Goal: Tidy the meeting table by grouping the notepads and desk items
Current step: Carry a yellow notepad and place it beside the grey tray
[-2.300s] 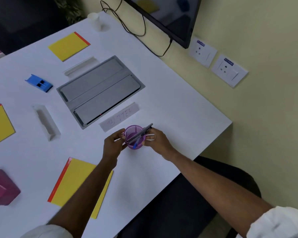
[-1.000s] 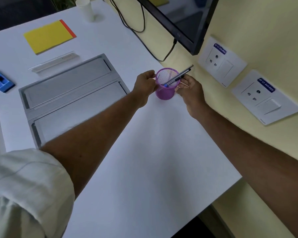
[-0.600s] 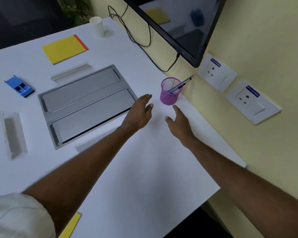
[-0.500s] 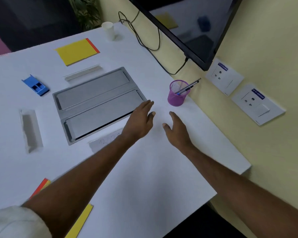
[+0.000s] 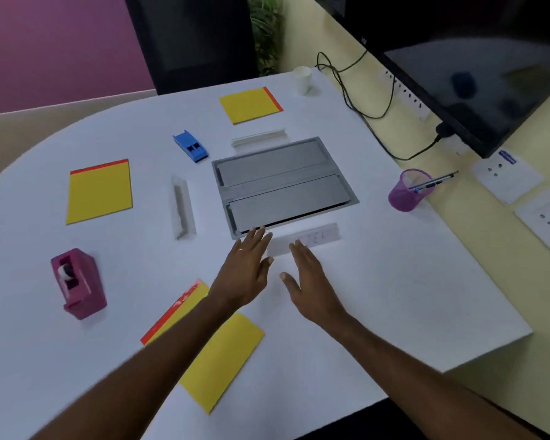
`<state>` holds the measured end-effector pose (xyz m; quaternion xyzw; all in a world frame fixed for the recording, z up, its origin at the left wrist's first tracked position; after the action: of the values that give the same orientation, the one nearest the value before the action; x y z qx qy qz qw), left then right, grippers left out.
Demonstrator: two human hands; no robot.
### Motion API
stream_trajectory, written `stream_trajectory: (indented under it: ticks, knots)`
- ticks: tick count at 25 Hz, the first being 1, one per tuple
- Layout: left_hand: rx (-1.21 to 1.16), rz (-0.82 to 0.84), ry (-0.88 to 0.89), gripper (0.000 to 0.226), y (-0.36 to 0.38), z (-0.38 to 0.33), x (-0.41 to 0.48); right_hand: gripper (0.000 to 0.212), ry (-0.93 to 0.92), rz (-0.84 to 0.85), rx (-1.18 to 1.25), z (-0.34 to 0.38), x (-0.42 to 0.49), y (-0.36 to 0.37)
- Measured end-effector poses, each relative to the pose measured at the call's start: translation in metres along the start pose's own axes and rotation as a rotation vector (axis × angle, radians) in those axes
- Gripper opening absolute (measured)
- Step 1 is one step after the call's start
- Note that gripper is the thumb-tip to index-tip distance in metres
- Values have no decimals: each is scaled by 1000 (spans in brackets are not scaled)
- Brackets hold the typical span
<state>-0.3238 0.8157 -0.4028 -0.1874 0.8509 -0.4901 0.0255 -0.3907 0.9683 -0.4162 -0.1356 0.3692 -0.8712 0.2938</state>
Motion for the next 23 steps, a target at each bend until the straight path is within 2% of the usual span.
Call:
stream_trajectory:
  ticks: [7,11,15,18,23]
  knots:
    - [-13,-10,-235,67,-28,86,-118,69,-18,201,-4,51,-33,81]
    - [21,161,-223,108,-7,120,-183,74,98,368,-70,42,-43,119]
    - [92,341,-243,133,17,134,-224,71,138,413,-224,30,-51,135]
    - [99,341,-250,133,23,138,-231,64,143,382,-253,26,-49,141]
    - [69,282,-225,130,23,141,-230,38,274,342,-102,17,-23,132]
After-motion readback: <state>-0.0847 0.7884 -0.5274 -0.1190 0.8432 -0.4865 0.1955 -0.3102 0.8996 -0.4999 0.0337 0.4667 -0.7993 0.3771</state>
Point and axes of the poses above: each hand's wrist, its own x-axis towards the middle knuckle, its own y-axis out of the palm, z = x × y, the point moved 3 cm from there along x, towards the middle knuckle, and after that the axes turned 9 degrees about -z, right-handed, at the moved point
